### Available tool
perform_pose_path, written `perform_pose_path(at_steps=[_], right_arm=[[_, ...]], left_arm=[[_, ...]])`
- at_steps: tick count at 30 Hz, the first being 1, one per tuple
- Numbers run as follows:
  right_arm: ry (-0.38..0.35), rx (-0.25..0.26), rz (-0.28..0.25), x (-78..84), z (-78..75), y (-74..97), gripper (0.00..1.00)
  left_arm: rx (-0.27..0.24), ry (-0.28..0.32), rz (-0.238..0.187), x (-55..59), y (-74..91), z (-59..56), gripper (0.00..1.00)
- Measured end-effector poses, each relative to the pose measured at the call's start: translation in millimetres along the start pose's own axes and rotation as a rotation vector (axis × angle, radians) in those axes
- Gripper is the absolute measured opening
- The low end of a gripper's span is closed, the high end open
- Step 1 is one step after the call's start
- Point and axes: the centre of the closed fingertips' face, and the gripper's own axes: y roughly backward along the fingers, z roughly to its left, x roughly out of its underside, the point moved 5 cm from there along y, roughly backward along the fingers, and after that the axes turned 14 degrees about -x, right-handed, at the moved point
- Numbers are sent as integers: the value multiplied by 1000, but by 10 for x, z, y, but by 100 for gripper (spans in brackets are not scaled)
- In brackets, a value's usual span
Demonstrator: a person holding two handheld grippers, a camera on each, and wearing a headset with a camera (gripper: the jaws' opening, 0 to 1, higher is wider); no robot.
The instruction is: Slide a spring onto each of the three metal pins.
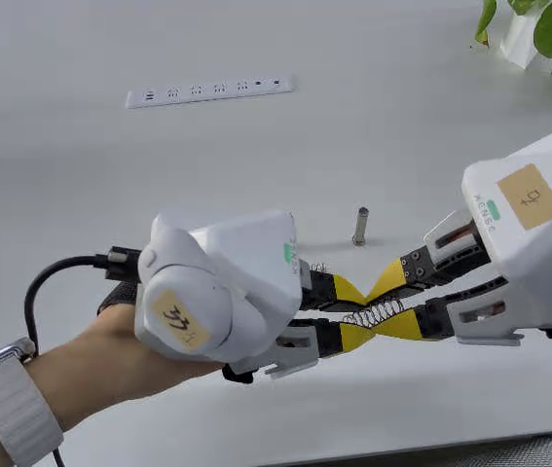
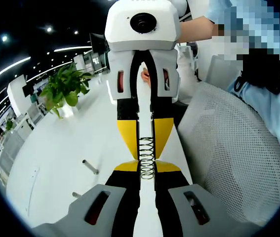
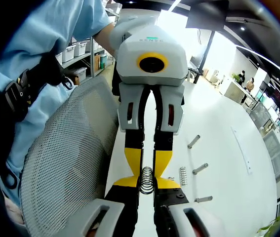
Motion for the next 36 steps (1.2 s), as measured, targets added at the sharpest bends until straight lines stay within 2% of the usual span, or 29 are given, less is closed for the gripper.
perform_pose_path(at_steps=[7, 14, 22, 29, 31, 36], right_arm=[[-5, -5, 3, -7, 3, 1, 7], [-6, -4, 8, -13, 6, 0, 6], [-12, -7, 20, 13, 7, 2, 6], [-25, -12, 24, 59, 3, -3, 6], [-27, -16, 31, 72, 3, -10, 6], [-30, -23, 34, 70, 2, -21, 6]], left_arm=[[-5, 7, -5, 1, 8, 2, 6], [-12, -11, -13, 4, 8, -2, 7], [-21, 5, -18, 24, -15, -10, 8], [-48, 63, -2, 123, 4, 39, 22], [-55, 94, 9, 168, 13, 44, 29], [-86, 156, 4, 250, 54, 76, 44]])
